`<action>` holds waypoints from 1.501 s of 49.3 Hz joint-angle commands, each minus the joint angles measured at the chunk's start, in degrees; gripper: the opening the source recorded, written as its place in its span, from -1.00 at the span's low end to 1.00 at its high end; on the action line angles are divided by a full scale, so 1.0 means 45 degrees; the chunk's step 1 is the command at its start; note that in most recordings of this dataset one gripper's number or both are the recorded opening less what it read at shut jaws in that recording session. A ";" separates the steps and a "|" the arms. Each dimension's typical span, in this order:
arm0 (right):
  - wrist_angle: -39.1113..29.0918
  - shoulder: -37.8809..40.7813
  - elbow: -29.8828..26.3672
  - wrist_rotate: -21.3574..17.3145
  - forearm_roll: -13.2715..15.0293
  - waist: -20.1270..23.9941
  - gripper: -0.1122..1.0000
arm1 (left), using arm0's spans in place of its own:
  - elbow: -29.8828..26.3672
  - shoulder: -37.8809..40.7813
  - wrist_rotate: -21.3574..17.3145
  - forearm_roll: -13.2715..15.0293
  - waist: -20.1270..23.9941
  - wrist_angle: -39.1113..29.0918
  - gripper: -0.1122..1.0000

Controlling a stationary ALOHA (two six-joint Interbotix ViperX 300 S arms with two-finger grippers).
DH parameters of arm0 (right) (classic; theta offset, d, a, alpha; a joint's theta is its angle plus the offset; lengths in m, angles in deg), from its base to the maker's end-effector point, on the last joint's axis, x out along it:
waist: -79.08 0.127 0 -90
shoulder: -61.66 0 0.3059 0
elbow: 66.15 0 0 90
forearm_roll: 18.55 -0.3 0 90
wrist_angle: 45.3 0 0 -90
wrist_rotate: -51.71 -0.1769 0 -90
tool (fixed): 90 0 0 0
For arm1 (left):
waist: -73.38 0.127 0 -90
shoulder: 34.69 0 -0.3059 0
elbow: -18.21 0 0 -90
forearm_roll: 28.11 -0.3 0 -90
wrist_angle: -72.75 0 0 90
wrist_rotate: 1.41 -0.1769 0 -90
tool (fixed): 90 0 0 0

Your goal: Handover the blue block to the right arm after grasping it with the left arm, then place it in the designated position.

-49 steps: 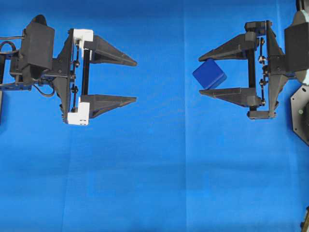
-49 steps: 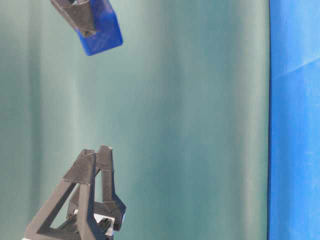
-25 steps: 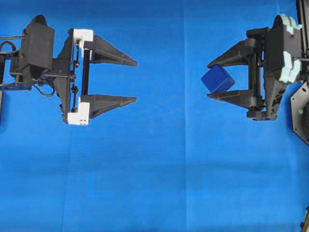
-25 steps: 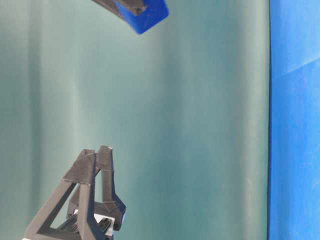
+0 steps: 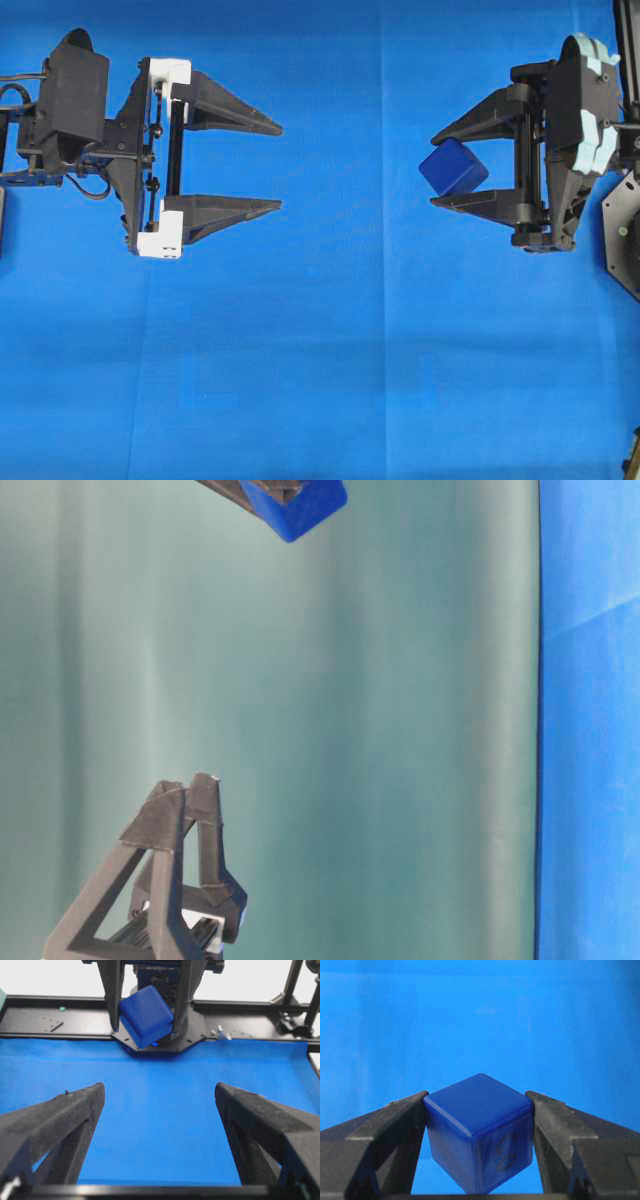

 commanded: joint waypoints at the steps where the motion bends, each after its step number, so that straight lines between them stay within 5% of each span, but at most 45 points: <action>1: 0.0039 0.0020 -0.0332 -0.0020 0.0000 0.0020 0.18 | -0.0137 -0.0234 0.0000 0.0000 -0.0020 0.0059 0.88; 31: 0.0508 0.0527 -0.0313 -0.0020 0.0000 0.0039 0.18 | -0.0117 -0.0234 0.0020 0.0000 -0.0020 0.0059 0.88; 74: 0.7676 0.7871 -0.0645 -0.0176 -0.0137 0.0098 0.18 | -0.0078 -0.0273 0.0000 0.0000 -0.0020 -0.0078 0.88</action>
